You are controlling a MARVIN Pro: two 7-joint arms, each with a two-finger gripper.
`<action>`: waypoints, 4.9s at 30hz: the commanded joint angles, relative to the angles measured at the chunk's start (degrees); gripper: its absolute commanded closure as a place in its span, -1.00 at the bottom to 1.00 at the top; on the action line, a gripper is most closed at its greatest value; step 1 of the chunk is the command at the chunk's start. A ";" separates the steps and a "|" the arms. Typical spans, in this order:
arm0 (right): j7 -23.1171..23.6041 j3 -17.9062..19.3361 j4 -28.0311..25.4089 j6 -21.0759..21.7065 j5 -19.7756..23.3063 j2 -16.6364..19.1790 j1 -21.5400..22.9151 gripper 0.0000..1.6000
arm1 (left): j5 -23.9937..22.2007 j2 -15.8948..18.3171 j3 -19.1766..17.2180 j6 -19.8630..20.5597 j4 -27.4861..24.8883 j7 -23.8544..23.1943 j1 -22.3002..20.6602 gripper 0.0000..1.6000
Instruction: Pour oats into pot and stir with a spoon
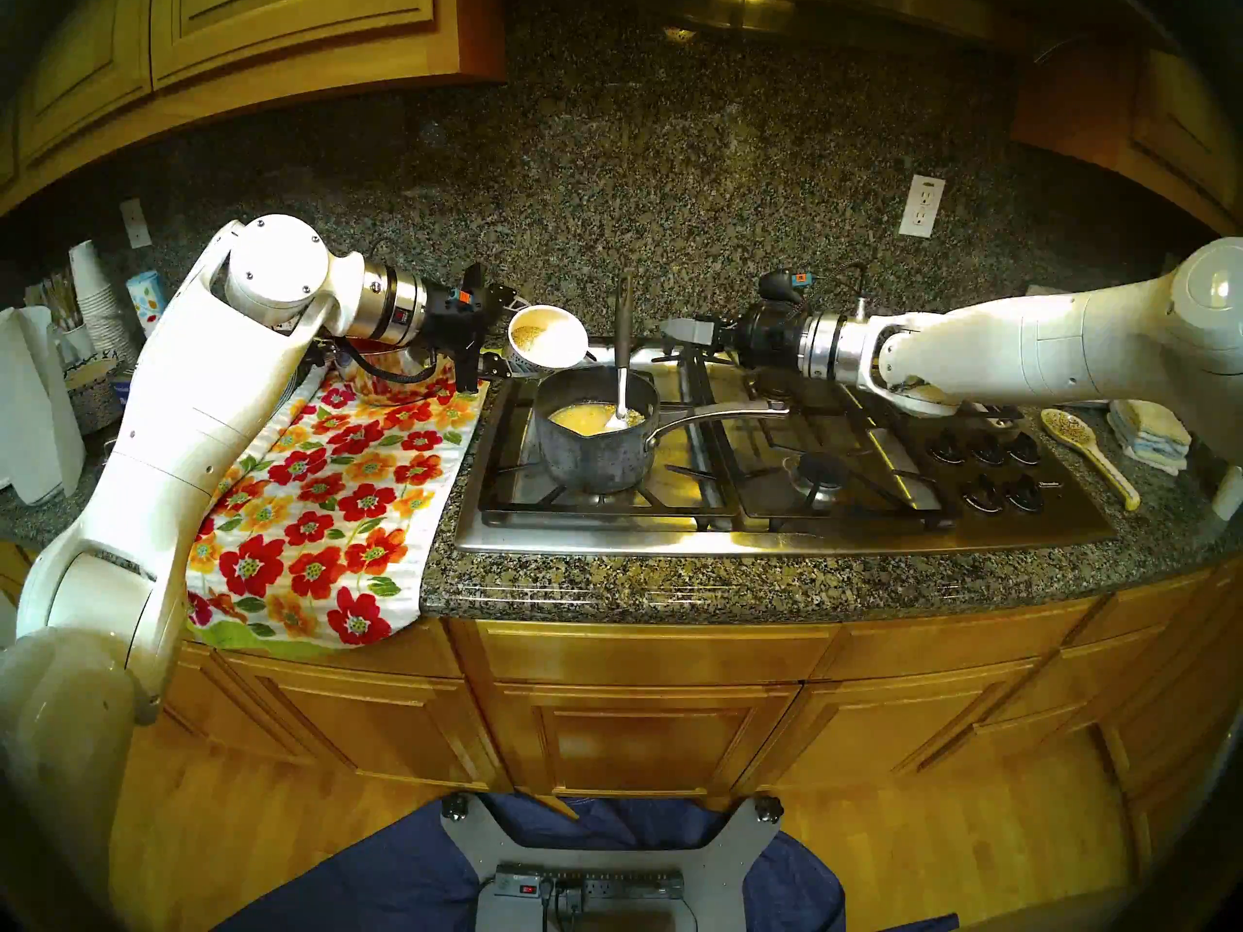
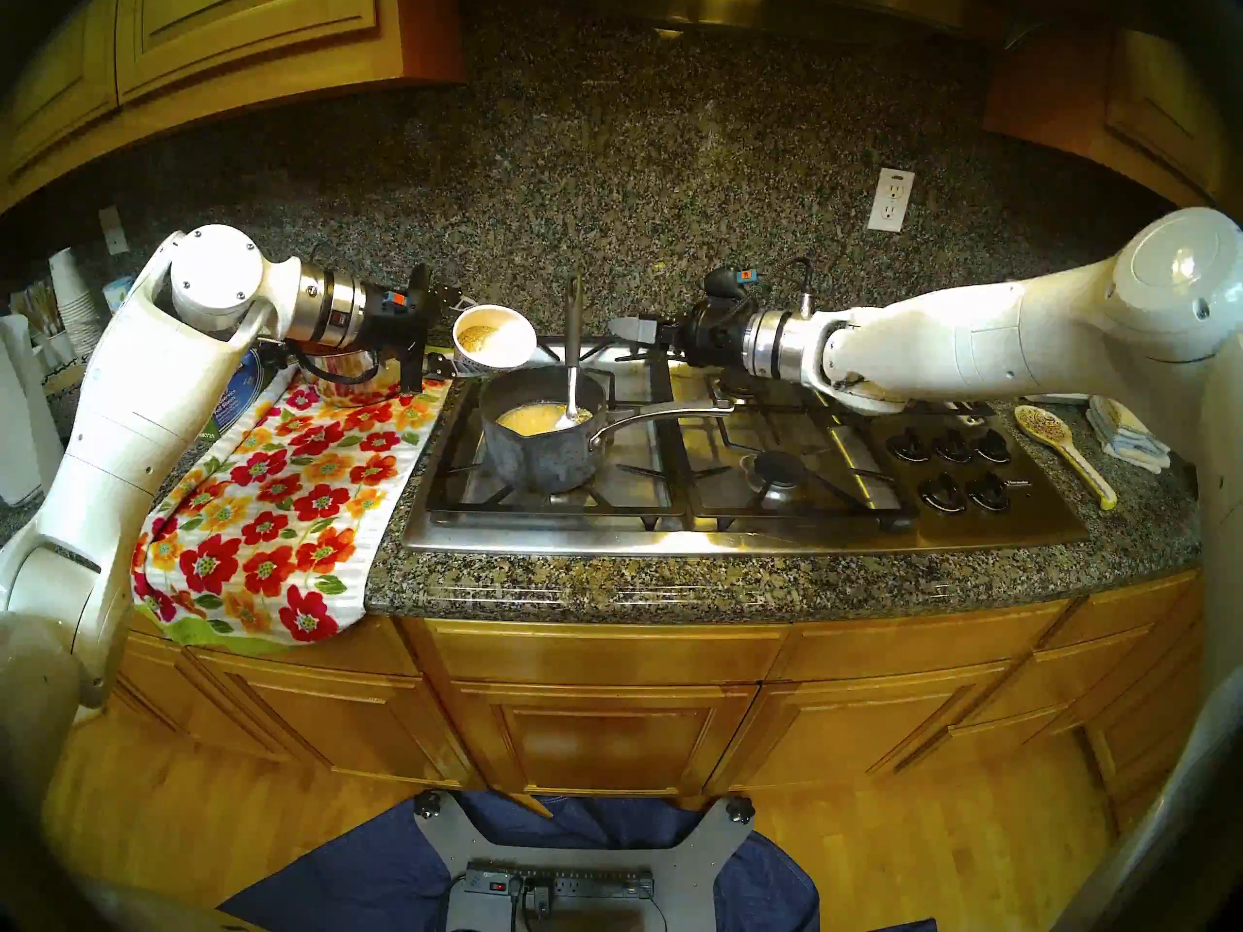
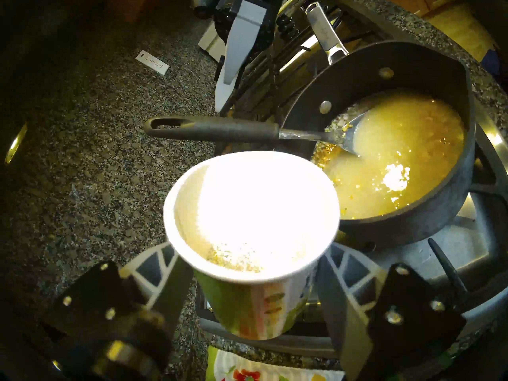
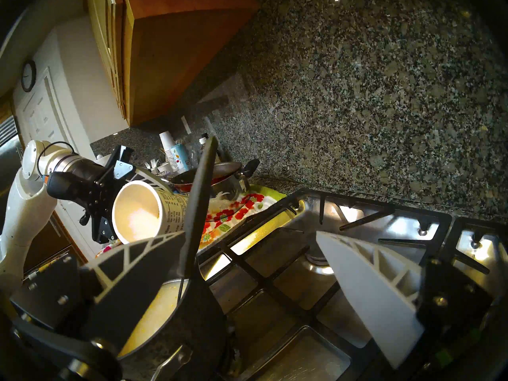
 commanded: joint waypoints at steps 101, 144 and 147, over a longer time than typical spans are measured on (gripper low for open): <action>0.02 0.97 0.53 -0.26 0.34 -0.02 2.29 -1.00 | 33.60 4.61 -3.57 -21.25 -22.92 27.90 13.70 0.13; 0.03 0.95 0.54 -0.26 0.35 -0.03 2.29 -1.00 | 49.21 4.48 -3.24 -25.25 -26.22 39.48 17.45 0.13; 0.03 0.95 0.54 -0.26 0.35 -0.04 2.28 -1.00 | 51.68 4.53 -3.12 -26.03 -26.46 41.31 17.82 0.13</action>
